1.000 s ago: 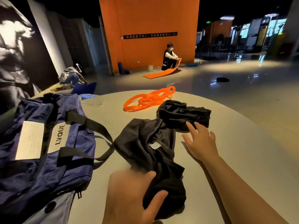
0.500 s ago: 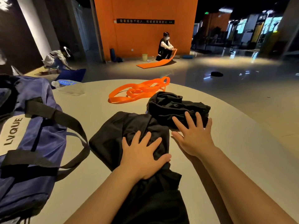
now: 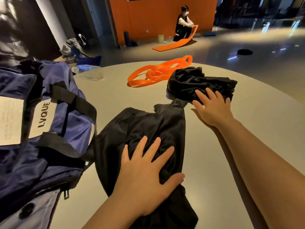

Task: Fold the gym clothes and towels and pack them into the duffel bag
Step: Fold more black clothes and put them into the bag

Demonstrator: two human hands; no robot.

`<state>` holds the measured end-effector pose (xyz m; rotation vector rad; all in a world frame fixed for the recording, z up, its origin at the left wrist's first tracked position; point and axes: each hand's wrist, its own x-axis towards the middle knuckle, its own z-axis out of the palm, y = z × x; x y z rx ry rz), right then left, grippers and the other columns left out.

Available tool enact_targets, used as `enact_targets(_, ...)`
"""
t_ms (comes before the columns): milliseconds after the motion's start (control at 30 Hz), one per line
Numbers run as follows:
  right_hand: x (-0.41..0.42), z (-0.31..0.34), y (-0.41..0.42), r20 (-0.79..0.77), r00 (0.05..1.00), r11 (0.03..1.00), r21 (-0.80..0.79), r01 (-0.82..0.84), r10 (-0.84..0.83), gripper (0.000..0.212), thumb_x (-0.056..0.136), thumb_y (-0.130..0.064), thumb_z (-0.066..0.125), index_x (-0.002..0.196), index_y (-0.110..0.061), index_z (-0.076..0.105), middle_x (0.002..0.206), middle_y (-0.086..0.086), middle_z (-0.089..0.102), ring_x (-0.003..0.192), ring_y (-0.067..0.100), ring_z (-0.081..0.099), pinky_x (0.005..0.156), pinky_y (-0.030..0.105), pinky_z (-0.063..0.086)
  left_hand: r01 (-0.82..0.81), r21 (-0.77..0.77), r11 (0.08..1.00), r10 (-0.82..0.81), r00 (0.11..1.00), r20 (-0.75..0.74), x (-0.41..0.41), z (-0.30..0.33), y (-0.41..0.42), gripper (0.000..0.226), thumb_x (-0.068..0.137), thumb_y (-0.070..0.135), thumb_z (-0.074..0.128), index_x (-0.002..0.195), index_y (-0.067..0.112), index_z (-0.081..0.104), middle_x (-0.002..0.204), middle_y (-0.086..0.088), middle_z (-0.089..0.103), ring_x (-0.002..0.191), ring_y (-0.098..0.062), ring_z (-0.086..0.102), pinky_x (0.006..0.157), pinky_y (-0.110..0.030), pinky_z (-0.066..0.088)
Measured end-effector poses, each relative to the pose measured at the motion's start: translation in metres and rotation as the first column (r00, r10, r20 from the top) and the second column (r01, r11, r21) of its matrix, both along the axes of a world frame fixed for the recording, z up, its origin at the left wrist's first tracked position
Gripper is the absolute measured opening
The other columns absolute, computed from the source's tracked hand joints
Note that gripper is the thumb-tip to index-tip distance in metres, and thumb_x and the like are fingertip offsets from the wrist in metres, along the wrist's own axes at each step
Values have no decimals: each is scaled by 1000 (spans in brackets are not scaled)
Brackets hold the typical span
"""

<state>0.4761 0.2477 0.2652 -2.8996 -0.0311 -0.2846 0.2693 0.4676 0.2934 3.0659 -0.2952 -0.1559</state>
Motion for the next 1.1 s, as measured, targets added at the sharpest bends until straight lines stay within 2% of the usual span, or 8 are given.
enact_targets(200, -43, -2, 5, 80, 995, 996, 69, 59, -65, 51, 101, -41, 35, 148, -23, 30, 149, 7, 37, 133, 30, 38, 110, 47, 31, -83, 19, 996, 83, 996, 17, 0, -4, -2, 80, 74, 84, 2, 147, 51, 1, 160, 12, -11, 145, -19, -21, 115, -57, -9)
enact_targets(300, -78, -3, 8, 111, 993, 997, 73, 41, -49, 35, 101, -35, 33, 122, -17, 55, 123, 8, 59, 104, 24, 54, 98, 40, 41, -136, 15, 991, 136, 991, 1, -1, -4, -4, 73, 83, 79, 12, 148, 48, 4, 161, 8, -8, 146, -23, -18, 115, -59, -8)
enact_targets(400, -118, -1, 11, 132, 991, 998, 64, 25, -34, 30, 100, -31, 33, 101, -14, 57, 102, 4, 60, 86, 18, 48, 89, 36, 42, -168, -13, 986, 168, 986, 2, -4, -3, -7, 71, 86, 77, 15, 149, 45, 9, 161, 6, -3, 147, -24, -15, 115, -60, -6)
enact_targets(700, -233, 2, 18, 75, 996, 997, 58, -41, 36, 36, 101, -35, 31, 122, -17, 54, 123, 1, 56, 110, 19, 51, 105, 33, 36, -299, -262, 917, 339, 933, 121, -42, -3, -16, 56, 97, 60, 24, 144, 34, 39, 156, 9, 26, 148, -18, 5, 116, -55, -2)
enact_targets(833, -274, 4, 22, 92, 992, 995, 31, -95, 92, 24, 99, -31, 32, 94, -17, 51, 96, 0, 54, 88, 17, 48, 88, 32, 42, -399, -248, 883, 422, 905, 46, -64, 3, -20, 56, 98, 56, 24, 146, 29, 35, 159, 2, 20, 148, -25, -1, 113, -60, -3)
enact_targets(933, -302, 19, 17, -110, 986, 951, 299, -85, 123, 36, 103, -32, 28, 96, -11, 56, 98, 0, 56, 95, 23, 52, 86, 32, 41, -520, -390, 760, 536, 841, -78, -76, 11, -29, 54, 98, 53, 26, 146, 29, 34, 160, -3, 12, 147, -27, -11, 112, -61, -10)
enact_targets(1000, -323, 39, 13, -267, 948, 767, 640, 42, 171, 50, 103, -44, 24, 107, -16, 66, 106, 0, 61, 104, 23, 55, 94, 35, 41, -541, -547, 638, 538, 822, -185, -83, 18, -42, 51, 100, 47, 28, 148, 31, 31, 161, -3, 9, 147, -24, -14, 112, -58, -15)
enact_targets(1100, -348, 47, 5, -237, 955, 773, 634, 12, 180, 52, 93, -56, 44, 101, -11, 69, 94, 4, 67, 92, 20, 61, 80, 35, 43, -461, -737, 495, 405, 873, -274, -97, 27, -63, 49, 102, 37, 32, 150, 32, 23, 161, 0, 9, 147, -19, -14, 113, -52, -17)
